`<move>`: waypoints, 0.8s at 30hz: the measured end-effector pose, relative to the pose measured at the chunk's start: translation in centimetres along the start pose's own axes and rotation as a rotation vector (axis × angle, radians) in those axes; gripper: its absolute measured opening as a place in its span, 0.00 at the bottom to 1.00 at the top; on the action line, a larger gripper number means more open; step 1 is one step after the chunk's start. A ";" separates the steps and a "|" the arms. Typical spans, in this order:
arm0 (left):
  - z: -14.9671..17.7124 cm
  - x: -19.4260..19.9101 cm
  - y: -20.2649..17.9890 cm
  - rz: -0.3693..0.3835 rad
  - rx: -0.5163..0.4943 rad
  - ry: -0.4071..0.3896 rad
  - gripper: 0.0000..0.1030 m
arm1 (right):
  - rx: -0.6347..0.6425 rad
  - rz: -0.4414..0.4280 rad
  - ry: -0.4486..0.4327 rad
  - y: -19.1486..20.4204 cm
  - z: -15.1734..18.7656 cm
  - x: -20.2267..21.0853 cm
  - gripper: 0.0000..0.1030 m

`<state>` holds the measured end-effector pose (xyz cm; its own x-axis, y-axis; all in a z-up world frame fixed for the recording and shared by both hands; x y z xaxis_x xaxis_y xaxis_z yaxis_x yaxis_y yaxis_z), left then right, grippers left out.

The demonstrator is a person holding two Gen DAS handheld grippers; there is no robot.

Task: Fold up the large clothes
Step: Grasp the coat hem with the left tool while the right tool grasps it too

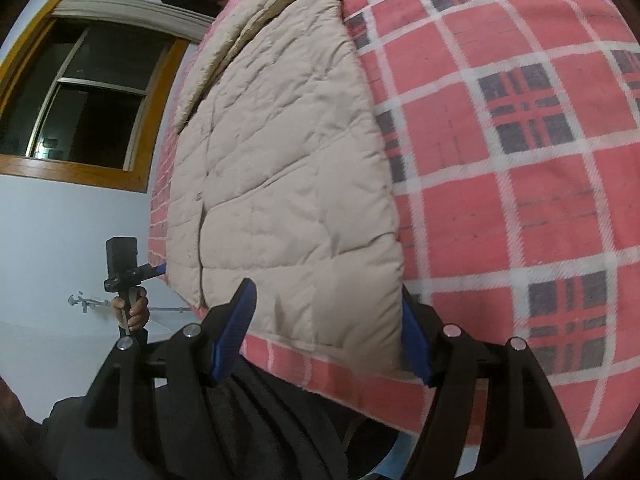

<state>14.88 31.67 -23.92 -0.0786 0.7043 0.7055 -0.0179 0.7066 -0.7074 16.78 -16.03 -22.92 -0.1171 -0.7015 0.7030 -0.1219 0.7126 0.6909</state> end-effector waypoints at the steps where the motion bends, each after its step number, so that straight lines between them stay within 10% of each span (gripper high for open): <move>1: 0.0 -0.2 -0.2 -0.013 -0.008 0.002 0.83 | 0.005 -0.008 -0.004 0.3 0.1 0.0 0.66; 4: -1.0 -2.0 -0.4 -0.029 0.020 -0.002 0.75 | -0.008 -0.021 -0.015 0.0 0.0 0.1 0.64; 8: -0.7 -2.3 -0.1 -0.046 0.029 -0.006 0.41 | -0.028 -0.024 -0.007 -0.7 -0.1 -0.3 0.36; 14: -0.7 -1.4 0.3 -0.001 0.058 -0.031 0.18 | -0.017 -0.040 -0.043 -0.1 -0.3 0.7 0.14; 24: -2.0 1.0 -4.3 0.084 0.010 -0.150 0.12 | 0.035 -0.090 -0.125 3.5 -2.4 2.7 0.10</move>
<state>16.90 29.50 -20.13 -0.2285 0.7422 0.6300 -0.0147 0.6444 -0.7645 18.45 -15.40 -18.17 -0.2259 -0.7595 0.6100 -0.1715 0.6474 0.7426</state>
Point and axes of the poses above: each gripper's, at about its wrist camera, not at the fingertips, and x roughly against the way its jaws point, y to its left, z to its underside, the point moved 8 cm from there along -x, roughly the way its jaws point, and after that the axes turned 5 degrees about x, right-handed, at the moved point
